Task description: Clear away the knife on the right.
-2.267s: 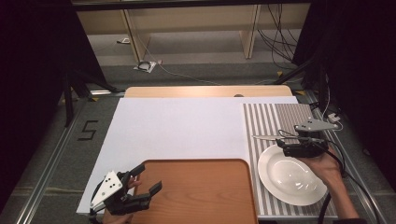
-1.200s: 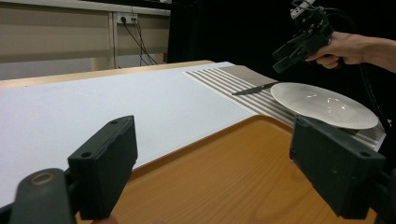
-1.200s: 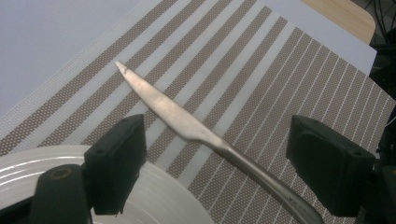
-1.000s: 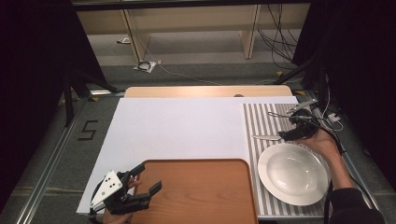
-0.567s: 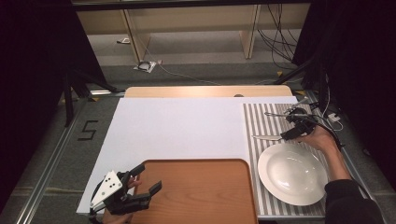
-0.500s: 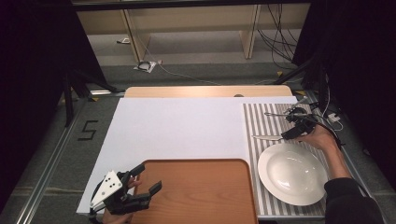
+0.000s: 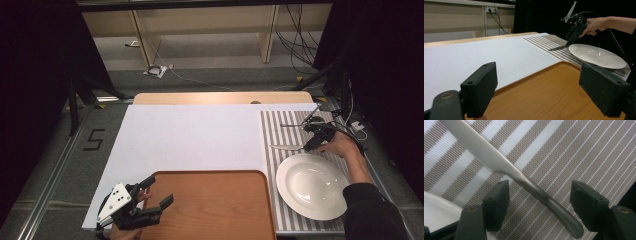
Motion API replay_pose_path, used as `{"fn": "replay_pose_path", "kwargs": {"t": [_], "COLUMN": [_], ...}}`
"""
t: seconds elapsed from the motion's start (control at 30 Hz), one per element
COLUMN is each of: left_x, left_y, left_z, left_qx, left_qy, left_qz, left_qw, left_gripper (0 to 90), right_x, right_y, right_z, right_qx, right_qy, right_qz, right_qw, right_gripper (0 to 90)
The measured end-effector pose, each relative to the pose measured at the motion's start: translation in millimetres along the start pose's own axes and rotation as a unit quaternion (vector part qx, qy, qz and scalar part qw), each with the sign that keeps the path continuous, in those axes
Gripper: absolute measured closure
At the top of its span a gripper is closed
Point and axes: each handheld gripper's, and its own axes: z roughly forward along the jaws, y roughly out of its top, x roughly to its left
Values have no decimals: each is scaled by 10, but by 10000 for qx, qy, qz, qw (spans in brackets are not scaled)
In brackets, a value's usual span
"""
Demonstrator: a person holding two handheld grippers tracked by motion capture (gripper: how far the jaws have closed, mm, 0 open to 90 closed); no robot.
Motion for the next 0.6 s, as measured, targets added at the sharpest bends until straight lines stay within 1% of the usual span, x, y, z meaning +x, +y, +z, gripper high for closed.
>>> {"fn": "replay_pose_path", "kwargs": {"t": [0.03,0.17,0.2,0.23,0.27,0.3,0.33,0.43,0.6], "left_x": [1,0,0,0,0,0,0,2,2], "left_y": [0,-1,-1,-2,-2,-2,-2,-2,-2], "left_z": [0,1,2,2,3,3,3,4,5], "left_qx": [2,3,4,5,8,7,2,-1,0], "left_qy": [0,-7,-7,-7,-7,-7,-7,-7,-10], "left_qz": [-2,1,0,-5,0,2,-4,-11,-13], "left_qw": [10000,10000,10000,10000,10000,10000,10000,10000,10000], "left_gripper": [151,151,151,151,151,151,151,151,151], "right_x": [1,-20,-27,-22,-24,-22,-28,-40,-52], "right_y": [5,10,10,14,20,28,31,48,46], "right_z": [16,60,69,80,84,91,94,99,149], "right_qx": [54,189,206,206,269,280,267,371,453], "right_qy": [-2,69,65,61,52,57,52,41,103], "right_qz": [38,22,-42,-45,-100,-76,-104,-171,-188], "right_qw": [10000,9998,9998,9998,9996,9996,9996,9992,9987], "right_gripper": [343,379,385,392,400,409,417,438,476]}}
